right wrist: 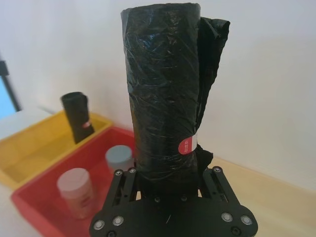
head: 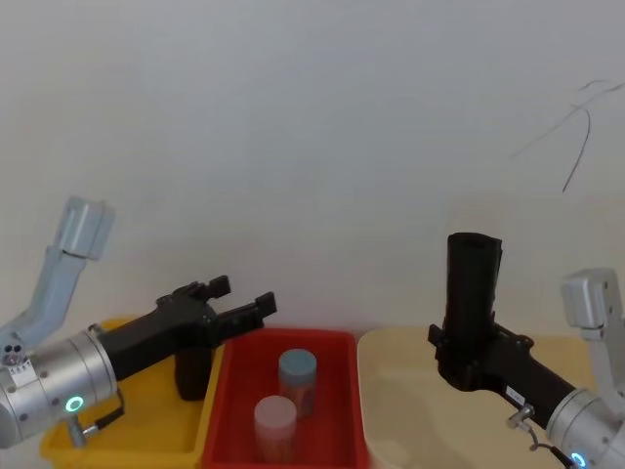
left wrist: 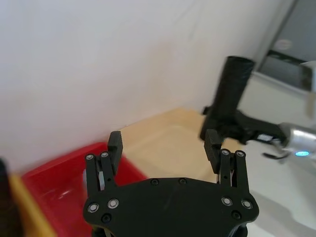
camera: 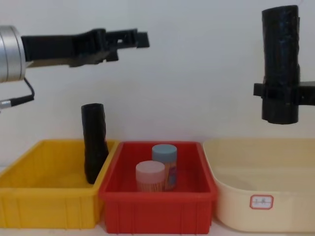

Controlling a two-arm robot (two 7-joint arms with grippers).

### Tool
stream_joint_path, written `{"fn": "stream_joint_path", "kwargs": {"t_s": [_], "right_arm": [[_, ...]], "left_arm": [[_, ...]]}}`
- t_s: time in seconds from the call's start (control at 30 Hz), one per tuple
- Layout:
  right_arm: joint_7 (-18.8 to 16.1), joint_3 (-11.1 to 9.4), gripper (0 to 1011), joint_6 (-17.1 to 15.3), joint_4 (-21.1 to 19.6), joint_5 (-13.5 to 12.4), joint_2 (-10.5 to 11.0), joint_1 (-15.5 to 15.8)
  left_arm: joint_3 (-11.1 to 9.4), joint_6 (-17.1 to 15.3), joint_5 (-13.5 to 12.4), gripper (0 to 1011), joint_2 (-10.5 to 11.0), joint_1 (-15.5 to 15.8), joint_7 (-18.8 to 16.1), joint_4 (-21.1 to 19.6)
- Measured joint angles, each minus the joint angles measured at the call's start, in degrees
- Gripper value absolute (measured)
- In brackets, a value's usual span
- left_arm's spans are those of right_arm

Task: Pick up the garbage bag with the one hand and transfer it to the other hand.

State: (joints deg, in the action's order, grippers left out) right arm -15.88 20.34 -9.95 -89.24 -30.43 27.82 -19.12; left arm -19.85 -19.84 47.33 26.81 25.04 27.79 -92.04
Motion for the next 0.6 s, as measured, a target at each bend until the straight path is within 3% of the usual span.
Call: {"fn": "stream_joint_path", "kwargs": {"t_s": [0.47,0.6], "right_arm": [[2.96,-0.55,509,0.12,2.17,2.06,-1.25,0.0],[3.34,-0.68,636,0.12,2.38,2.27,-1.42,0.17]], "left_arm": [[-2.43,1.45,-6.69,1001,-2.2,0.98,-10.51,7.14],[-3.19,1.77,-8.44,1002,-3.07,1.68,-12.65,9.85]]}}
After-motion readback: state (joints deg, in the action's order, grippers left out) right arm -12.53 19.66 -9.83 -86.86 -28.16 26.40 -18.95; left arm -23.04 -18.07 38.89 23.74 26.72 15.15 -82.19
